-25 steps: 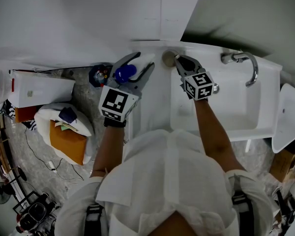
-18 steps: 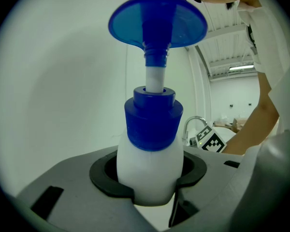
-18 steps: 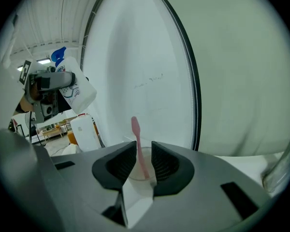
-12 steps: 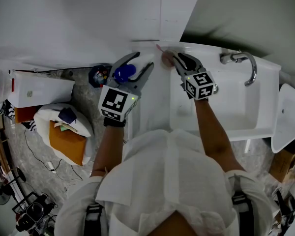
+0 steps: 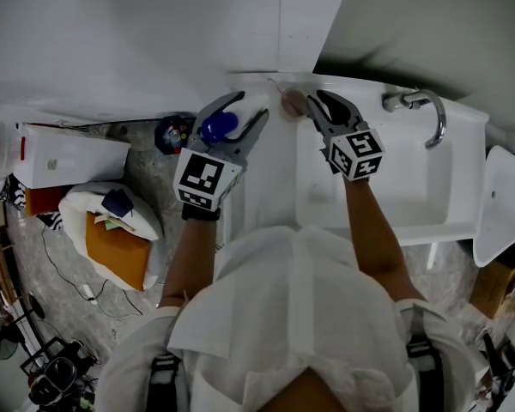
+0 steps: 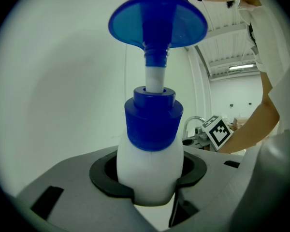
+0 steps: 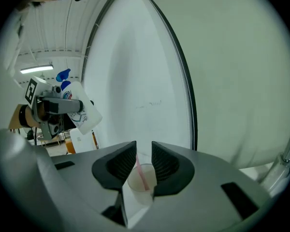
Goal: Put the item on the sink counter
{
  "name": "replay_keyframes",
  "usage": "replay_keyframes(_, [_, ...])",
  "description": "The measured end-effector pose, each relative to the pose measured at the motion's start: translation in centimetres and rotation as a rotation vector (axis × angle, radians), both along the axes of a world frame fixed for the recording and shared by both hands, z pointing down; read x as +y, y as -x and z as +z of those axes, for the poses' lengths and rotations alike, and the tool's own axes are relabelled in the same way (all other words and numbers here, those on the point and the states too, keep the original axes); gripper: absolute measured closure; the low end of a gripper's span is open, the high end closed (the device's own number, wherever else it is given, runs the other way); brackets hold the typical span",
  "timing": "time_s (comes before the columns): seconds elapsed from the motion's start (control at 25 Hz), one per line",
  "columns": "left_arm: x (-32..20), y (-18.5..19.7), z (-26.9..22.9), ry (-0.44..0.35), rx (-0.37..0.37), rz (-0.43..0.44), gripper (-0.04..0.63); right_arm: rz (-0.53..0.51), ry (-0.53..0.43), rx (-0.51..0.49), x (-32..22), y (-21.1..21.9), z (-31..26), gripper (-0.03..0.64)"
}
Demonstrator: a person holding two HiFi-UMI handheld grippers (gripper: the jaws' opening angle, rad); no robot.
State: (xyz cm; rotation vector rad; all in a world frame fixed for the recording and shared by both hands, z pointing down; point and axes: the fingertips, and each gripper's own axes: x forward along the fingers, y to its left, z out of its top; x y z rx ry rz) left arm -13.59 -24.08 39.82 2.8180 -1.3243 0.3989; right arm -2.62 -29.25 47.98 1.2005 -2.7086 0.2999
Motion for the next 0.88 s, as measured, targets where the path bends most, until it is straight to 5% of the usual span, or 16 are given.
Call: replay_keyframes(0.88, [-2.3,0.2,6.9,0.122,-0.079,-0.021,0.385,0.038,-0.12,-0.014,1.9,-2.2,-3.7,0.593])
